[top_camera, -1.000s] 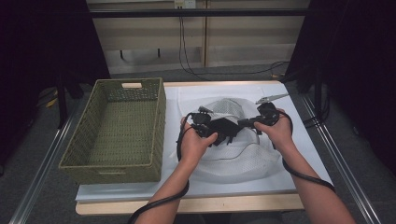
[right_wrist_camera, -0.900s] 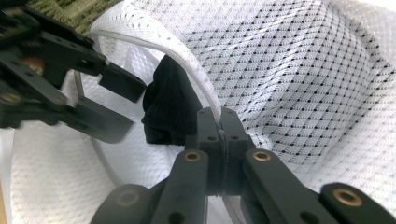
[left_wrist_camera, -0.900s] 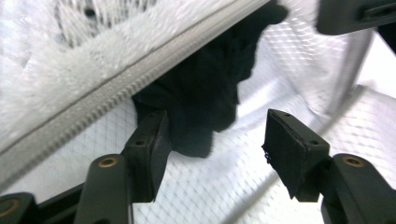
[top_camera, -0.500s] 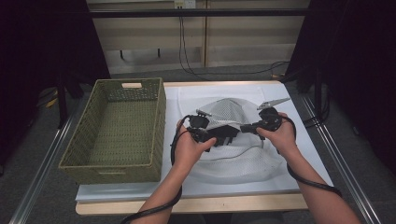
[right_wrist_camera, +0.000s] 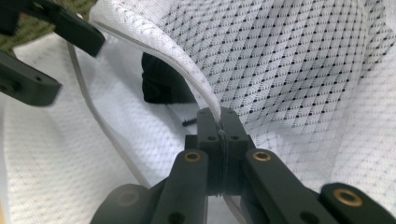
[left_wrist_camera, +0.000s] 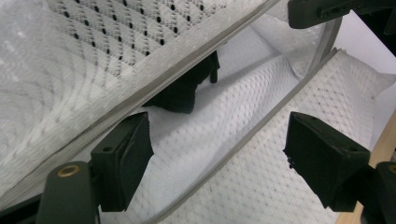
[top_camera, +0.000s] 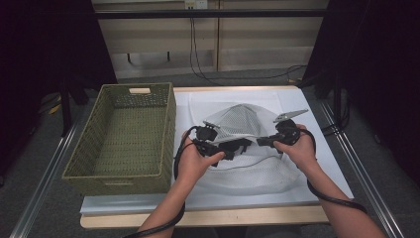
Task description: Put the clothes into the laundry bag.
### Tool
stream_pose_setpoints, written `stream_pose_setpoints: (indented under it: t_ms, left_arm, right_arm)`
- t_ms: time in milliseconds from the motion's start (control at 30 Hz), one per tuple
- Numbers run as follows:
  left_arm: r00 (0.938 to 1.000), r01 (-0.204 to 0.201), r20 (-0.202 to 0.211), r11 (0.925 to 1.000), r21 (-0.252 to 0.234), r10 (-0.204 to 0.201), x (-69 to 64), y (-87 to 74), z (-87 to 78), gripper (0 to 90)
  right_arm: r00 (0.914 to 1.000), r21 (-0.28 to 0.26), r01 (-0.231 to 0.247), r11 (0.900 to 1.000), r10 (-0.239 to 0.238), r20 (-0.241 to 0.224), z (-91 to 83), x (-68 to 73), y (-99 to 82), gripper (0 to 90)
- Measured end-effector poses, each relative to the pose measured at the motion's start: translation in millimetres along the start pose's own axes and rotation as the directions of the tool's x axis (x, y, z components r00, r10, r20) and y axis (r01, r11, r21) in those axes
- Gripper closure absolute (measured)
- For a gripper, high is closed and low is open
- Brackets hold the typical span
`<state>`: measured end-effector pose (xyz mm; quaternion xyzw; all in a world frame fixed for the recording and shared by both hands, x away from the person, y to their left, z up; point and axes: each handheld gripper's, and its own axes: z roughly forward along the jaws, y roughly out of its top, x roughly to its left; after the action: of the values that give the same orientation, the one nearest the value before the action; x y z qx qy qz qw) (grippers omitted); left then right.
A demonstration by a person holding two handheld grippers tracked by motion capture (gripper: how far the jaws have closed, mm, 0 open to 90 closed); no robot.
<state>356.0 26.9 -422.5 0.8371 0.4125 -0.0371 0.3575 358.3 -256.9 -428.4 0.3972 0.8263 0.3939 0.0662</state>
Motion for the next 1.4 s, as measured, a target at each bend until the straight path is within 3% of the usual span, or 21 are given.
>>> stream_pose_setpoints:
  t_ms: [467, 567, 600, 667, 767, 1133, 1267, 1300, 1400]
  left_arm:
    - [0.9994, -0.025, -0.026, 0.9988, -0.041, 0.024, -0.4, -7.4, -20.4, 20.6]
    - [0.9988, -0.026, -0.043, 0.9988, -0.042, 0.024, 2.1, -8.3, -21.5, 20.2]
    - [0.9989, -0.010, -0.047, 0.9983, -0.058, 0.007, 1.8, -8.7, -21.2, 19.8]
    - [0.9986, -0.022, -0.049, 0.9984, -0.052, 0.019, 4.4, -8.8, -23.1, 19.7]
    - [0.9964, -0.013, -0.085, 0.9969, -0.078, 0.006, 6.6, -9.3, -24.3, 18.4]
    - [0.9865, 0.007, -0.163, 0.9979, -0.065, -0.018, 22.5, -13.3, -21.5, 15.6]
    - [0.9839, 0.028, -0.174, 0.9973, -0.067, -0.040, 26.5, -15.7, -17.1, 15.5]
    - [0.9837, 0.015, -0.178, 0.9985, -0.052, -0.024, 28.3, -16.2, -16.6, 15.3]
    - [0.9824, 0.025, -0.184, 0.9988, -0.041, -0.033, 30.8, -17.8, -13.1, 14.9]
  right_arm:
    - [0.9991, 0.041, 0.036, 0.9985, -0.037, 0.020, 4.3, 9.5, -12.8, 90.0]
    - [0.9986, 0.051, 0.048, 0.9976, -0.049, 0.022, 3.9, 12.6, -15.2, 90.0]
    - [0.9980, 0.056, 0.055, 0.9970, -0.056, 0.028, 3.6, 13.9, -15.6, 90.0]
    - [0.9978, 0.057, 0.060, 0.9966, -0.062, 0.025, 3.3, 15.9, -16.8, 90.0]
    - [0.9972, 0.060, 0.070, 0.9957, -0.071, 0.025, 2.7, 18.8, -18.0, 90.0]
    - [0.9935, 0.076, 0.110, 0.9910, -0.112, 0.019, -1.7, 26.5, -27.5, 90.0]
    - [0.9936, 0.082, 0.112, 0.9903, -0.113, 0.002, -2.7, 29.8, -31.6, 90.0]
    - [0.9933, 0.085, 0.115, 0.9897, -0.116, 0.003, -2.7, 30.7, -33.2, 89.9]
    - [0.9938, 0.085, 0.111, 0.9902, -0.111, 0.001, -4.1, 31.4, -36.8, 89.6]
